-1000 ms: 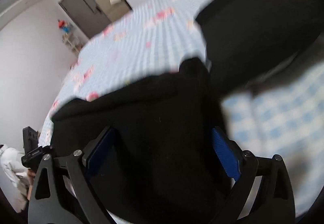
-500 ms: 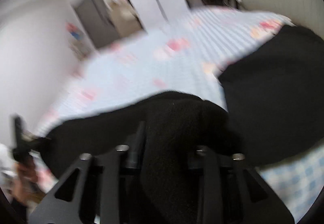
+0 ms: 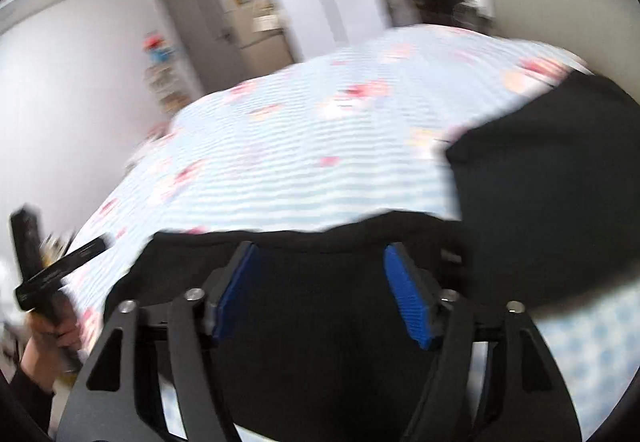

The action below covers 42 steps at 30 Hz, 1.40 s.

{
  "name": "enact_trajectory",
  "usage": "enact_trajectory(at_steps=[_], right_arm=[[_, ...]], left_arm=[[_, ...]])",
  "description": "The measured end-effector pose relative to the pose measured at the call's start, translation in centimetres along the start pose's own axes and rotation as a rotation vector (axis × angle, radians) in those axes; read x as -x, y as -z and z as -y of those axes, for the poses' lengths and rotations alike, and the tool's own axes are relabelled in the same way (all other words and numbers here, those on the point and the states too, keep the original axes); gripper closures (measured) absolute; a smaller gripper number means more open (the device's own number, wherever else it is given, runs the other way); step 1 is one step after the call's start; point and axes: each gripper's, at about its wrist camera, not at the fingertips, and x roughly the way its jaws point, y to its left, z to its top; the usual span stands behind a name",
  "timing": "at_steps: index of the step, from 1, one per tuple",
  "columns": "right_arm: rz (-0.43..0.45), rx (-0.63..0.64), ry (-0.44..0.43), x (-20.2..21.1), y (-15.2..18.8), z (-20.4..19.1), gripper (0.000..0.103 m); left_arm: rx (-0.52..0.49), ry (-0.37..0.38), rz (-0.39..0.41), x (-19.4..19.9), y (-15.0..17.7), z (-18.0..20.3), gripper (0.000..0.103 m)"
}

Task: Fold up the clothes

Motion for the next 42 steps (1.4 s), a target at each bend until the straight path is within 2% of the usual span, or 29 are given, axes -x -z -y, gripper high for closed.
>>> enact_trajectory(at_steps=[3, 4, 7, 8, 9, 10, 12, 13, 14, 16, 17, 18, 20, 22, 24, 25, 26, 27, 28, 30, 32, 33, 34, 35, 36, 37, 38, 40, 42], right_arm=[[-0.087, 0.064, 0.003, -4.5, 2.6, -3.1, 0.034], [-0.132, 0.074, 0.037, -6.4, 3.8, -3.8, 0.038], [-0.175, 0.054, 0.108, -7.6, 6.1, -2.0, 0.050], [-0.184, 0.045, 0.130, -7.8, 6.8, -1.2, 0.054], [-0.182, 0.027, 0.152, -7.2, 6.9, 0.1, 0.069], [-0.176, 0.009, 0.181, -6.2, 6.9, 1.5, 0.075], [-0.177, -0.034, 0.220, -3.7, 7.4, 4.2, 0.085], [-0.179, -0.065, 0.207, -2.3, 7.8, 5.1, 0.086], [-0.178, -0.094, 0.193, -1.2, 8.0, 5.9, 0.086], [-0.152, -0.101, 0.229, 1.3, 8.4, 5.6, 0.073], [-0.128, -0.105, 0.233, 2.7, 8.8, 5.1, 0.068], [-0.097, -0.114, 0.222, 4.2, 9.3, 4.3, 0.060], [-0.055, -0.144, 0.152, 5.5, 9.9, 3.0, 0.057], [-0.060, -0.136, 0.085, 3.7, 9.7, 1.1, 0.057], [-0.102, -0.087, 0.083, 1.6, 10.1, -0.7, 0.057], [-0.128, -0.071, 0.110, 0.4, 10.3, -1.0, 0.057], [-0.150, -0.067, 0.139, -0.7, 10.4, -0.7, 0.058], [-0.168, -0.092, 0.162, -1.4, 10.7, 0.1, 0.062], [-0.181, -0.138, 0.180, -1.8, 11.2, 1.3, 0.072], [-0.173, -0.209, 0.243, -1.1, 11.7, 4.0, 0.083], [-0.173, -0.225, 0.295, 0.0, 12.0, 5.5, 0.083], [-0.170, -0.255, 0.278, 0.8, 12.1, 6.3, 0.083], [-0.159, -0.301, 0.245, 1.9, 12.2, 6.7, 0.080], [-0.144, -0.351, 0.212, 3.0, 12.3, 7.0, 0.075], [-0.129, -0.395, 0.171, 4.0, 12.6, 7.1, 0.058], [-0.113, -0.436, 0.123, 4.9, 13.0, 7.0, 0.039], [-0.109, -0.476, 0.056, 5.1, 13.4, 6.7, 0.033], [-0.140, -0.544, -0.081, 4.1, 14.3, 6.1, 0.030], [-0.215, -0.582, -0.136, 1.8, 15.2, 5.7, 0.030]], left_arm=[[0.000, 0.032, -0.158, -4.8, 2.8, 2.6, 0.028], [-0.018, -0.012, -0.205, -6.2, 3.9, 2.7, 0.027], [-0.059, -0.113, -0.248, -6.8, 5.9, 1.0, 0.030], [-0.051, -0.118, -0.246, -5.8, 6.0, 0.2, 0.031], [-0.051, -0.127, -0.244, -4.7, 6.1, -0.9, 0.031], [-0.051, -0.135, -0.243, -3.6, 6.2, -1.9, 0.030], [-0.026, -0.182, -0.243, -1.8, 6.6, -4.0, 0.031], [0.006, -0.204, -0.241, -1.2, 7.0, -5.1, 0.041], [0.054, -0.189, -0.224, 0.0, 7.2, -5.7, 0.042], [0.112, -0.183, -0.166, 2.2, 7.7, -5.6, 0.039], [0.131, -0.150, -0.143, 3.2, 8.2, -5.1, 0.039], [0.149, -0.116, -0.121, 4.0, 8.6, -4.6, 0.039], [0.180, -0.023, -0.097, 4.4, 9.8, -3.4, 0.038], [0.193, 0.025, -0.111, 3.5, 11.2, -2.3, 0.038], [0.204, -0.026, -0.171, 1.5, 12.3, -2.2, 0.038], [0.219, -0.074, -0.212, 0.6, 12.8, -2.9, 0.043], [0.239, -0.088, -0.224, 0.5, 13.1, -3.7, 0.057], [0.260, -0.093, -0.214, 1.1, 13.1, -4.7, 0.064], [0.278, -0.099, -0.205, 1.7, 13.2, -5.6, 0.069], [0.287, -0.124, -0.186, 3.1, 13.3, -7.0, 0.077], [0.355, -0.085, -0.173, 3.8, 13.8, -8.4, 0.079], [0.402, -0.061, -0.157, 4.4, 14.0, -8.8, 0.078], [0.455, -0.034, -0.140, 5.1, 14.3, -9.0, 0.067], [0.499, -0.003, -0.122, 5.7, 14.8, -8.9, 0.045], [0.541, 0.027, -0.109, 6.1, 15.3, -8.8, 0.036], [0.564, 0.046, -0.125, 5.7, 15.9, -8.5, 0.032], [0.587, 0.066, -0.141, 5.4, 16.5, -8.3, 0.032], [0.634, 0.073, -0.189, 3.8, 17.2, -8.2, 0.032], [0.705, 0.082, -0.192, 3.0, 17.2, -9.0, 0.032]])
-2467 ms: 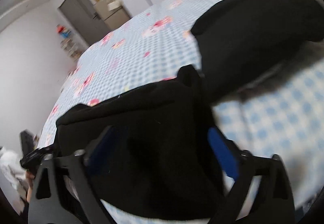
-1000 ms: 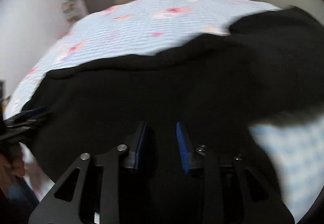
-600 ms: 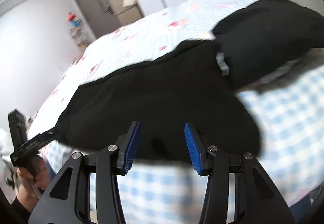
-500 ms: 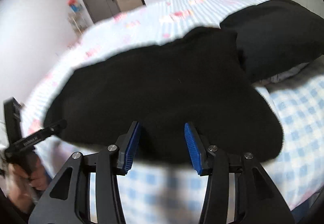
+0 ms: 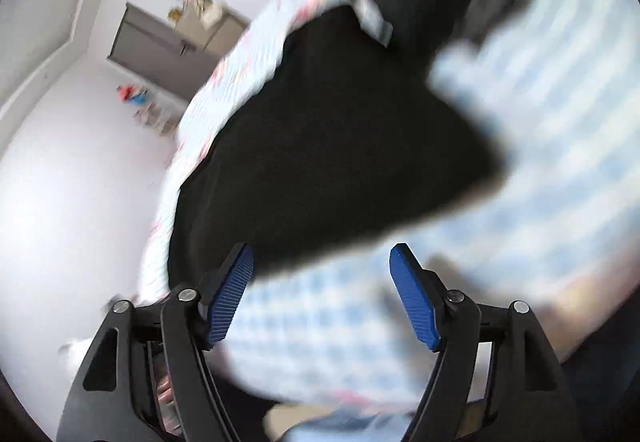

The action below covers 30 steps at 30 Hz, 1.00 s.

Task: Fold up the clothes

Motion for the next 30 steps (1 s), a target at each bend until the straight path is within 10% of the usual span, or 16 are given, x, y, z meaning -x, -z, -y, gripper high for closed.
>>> enact_trajectory(at_steps=[11, 17, 22, 26, 28, 30], right_arm=[[0.202, -0.241, -0.005, -5.6, -4.9, 2.5, 0.022], [0.330, -0.083, -0.013, -3.7, -5.2, -1.8, 0.029], [0.205, -0.075, 0.099, -10.0, -6.8, -0.7, 0.011], [0.257, -0.023, 0.108, -10.8, -8.0, -2.5, 0.043], [0.284, 0.038, 0.092, -10.6, -8.5, -4.1, 0.043], [0.232, 0.031, 0.098, -11.8, -9.0, -4.1, 0.032]], left_arm=[[0.064, 0.062, 0.100, -3.9, -5.5, -1.7, 0.026], [-0.129, 0.135, 0.175, -1.9, -6.5, 3.4, 0.029], [-0.047, 0.083, 0.046, -8.2, -7.8, 1.6, 0.019], [-0.006, 0.062, 0.112, -8.6, -9.5, 2.3, 0.026], [0.099, 0.065, 0.113, -9.5, -10.7, 1.6, 0.027], [0.129, 0.042, 0.105, -10.0, -11.2, 1.9, 0.054]])
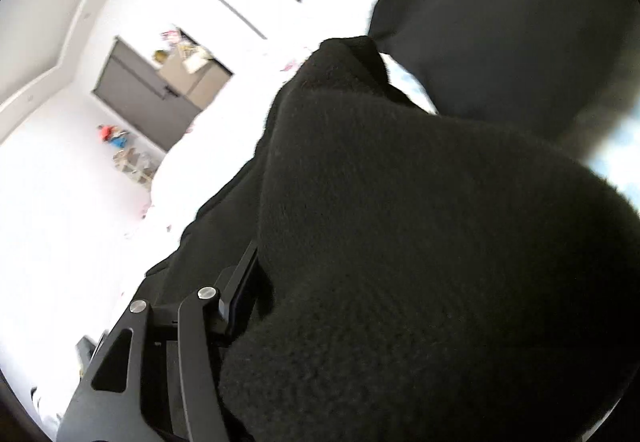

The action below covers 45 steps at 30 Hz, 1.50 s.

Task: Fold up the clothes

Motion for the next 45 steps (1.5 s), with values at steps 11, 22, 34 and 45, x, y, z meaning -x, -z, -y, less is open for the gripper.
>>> enact_trajectory(at_steps=[11, 22, 34, 45], right_arm=[[0.130, 0.108, -0.117, 11.8, -1.6, -4.7, 0.083], [0.383, 0.209, -0.156, 25.5, -10.6, -5.3, 0.083], [0.191, 0.016, 0.335, 28.7, -15.7, 12.4, 0.059], [0.517, 0.018, 0.416, 39.8, -11.9, 12.1, 0.037]], left_arm=[[-0.727, -0.078, 0.104, 11.3, 6.2, 18.0, 0.075], [-0.908, 0.190, 0.157, 10.1, 11.3, 37.6, 0.075], [-0.449, 0.082, -0.346, -18.6, 19.2, 33.1, 0.057], [-0.360, 0.044, -0.296, -13.3, 15.0, 26.3, 0.030]])
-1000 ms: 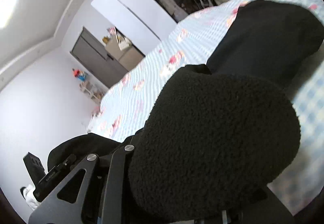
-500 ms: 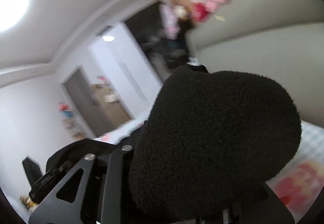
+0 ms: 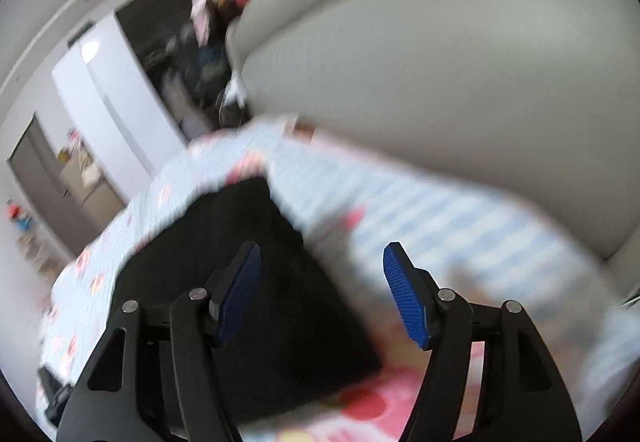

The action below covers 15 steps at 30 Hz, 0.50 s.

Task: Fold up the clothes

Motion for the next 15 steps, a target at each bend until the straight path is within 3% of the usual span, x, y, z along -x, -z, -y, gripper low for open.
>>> enact_trajectory(at_steps=[1, 4, 5, 6, 9, 11, 12, 15], right_arm=[[0.022, 0.019, -0.036, 1.1, -0.8, -1.1, 0.037], [0.019, 0.149, -0.220, 3.7, -1.1, -7.1, 0.037], [-0.011, 0.205, -0.252, 3.1, -0.2, -8.9, 0.037], [-0.047, 0.262, -0.273, 2.4, 0.9, -10.7, 0.039], [-0.155, 0.321, -0.205, -1.2, 3.9, -13.1, 0.039], [-0.239, 0.285, -0.165, -4.3, 5.6, -12.3, 0.039], [-0.255, 0.274, -0.152, -5.1, 6.4, -11.5, 0.039], [-0.236, 0.246, -0.130, -6.9, 7.7, -10.0, 0.035]], left_arm=[[-0.014, -0.044, 0.027, 0.7, 0.0, 0.1, 0.030], [-0.108, -0.268, 0.145, 3.4, 0.4, 1.3, 0.032], [-0.155, -0.243, 0.187, 4.1, 0.6, 2.2, 0.032], [-0.210, -0.177, 0.180, 4.2, 0.8, 3.3, 0.032], [-0.400, 0.033, 0.116, 2.9, 1.7, 7.3, 0.034], [-0.493, 0.048, 0.068, 1.1, 2.6, 8.8, 0.034], [-0.507, 0.019, 0.011, -0.8, 2.7, 9.3, 0.034], [-0.468, -0.002, -0.105, -5.6, 2.8, 9.2, 0.033]])
